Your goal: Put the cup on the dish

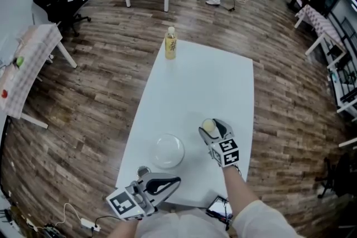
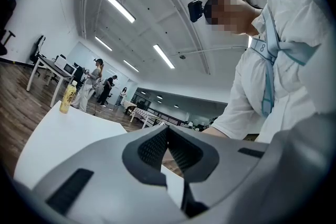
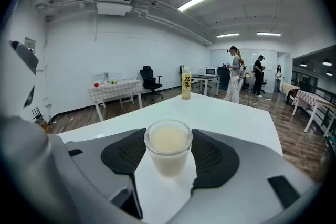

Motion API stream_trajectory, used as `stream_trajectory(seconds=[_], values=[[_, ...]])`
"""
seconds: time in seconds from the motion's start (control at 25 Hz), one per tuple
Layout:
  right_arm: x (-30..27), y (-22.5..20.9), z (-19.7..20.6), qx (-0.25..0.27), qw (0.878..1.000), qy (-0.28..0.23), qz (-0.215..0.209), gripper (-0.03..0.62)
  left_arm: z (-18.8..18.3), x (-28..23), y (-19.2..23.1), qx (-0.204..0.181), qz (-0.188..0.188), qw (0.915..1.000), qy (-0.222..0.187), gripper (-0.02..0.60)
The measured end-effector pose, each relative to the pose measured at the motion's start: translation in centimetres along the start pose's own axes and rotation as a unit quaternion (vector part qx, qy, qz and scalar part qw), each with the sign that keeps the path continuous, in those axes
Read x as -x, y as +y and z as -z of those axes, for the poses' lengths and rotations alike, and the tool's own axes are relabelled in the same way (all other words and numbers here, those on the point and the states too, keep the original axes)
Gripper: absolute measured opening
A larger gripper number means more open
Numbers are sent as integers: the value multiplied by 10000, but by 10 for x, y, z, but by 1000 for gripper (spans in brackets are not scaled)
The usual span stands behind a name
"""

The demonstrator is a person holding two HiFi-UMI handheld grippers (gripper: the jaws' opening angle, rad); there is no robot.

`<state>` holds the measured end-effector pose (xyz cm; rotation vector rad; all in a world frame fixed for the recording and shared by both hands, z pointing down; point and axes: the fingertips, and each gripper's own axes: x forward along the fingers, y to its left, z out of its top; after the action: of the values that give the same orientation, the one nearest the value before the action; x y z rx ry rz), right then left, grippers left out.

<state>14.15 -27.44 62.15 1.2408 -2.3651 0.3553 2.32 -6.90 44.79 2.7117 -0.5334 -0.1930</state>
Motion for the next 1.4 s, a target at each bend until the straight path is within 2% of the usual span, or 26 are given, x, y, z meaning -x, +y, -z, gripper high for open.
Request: stream_trajectory(seconds=[0.68, 1.4], values=[[-2, 84, -12, 187, 9988, -40, -459, 285, -1, 36, -9, -3, -17, 9999, -110, 2], [-20, 150, 2, 282, 9956, 121, -886, 285, 4, 66, -13, 1, -82, 10000, -48, 2]])
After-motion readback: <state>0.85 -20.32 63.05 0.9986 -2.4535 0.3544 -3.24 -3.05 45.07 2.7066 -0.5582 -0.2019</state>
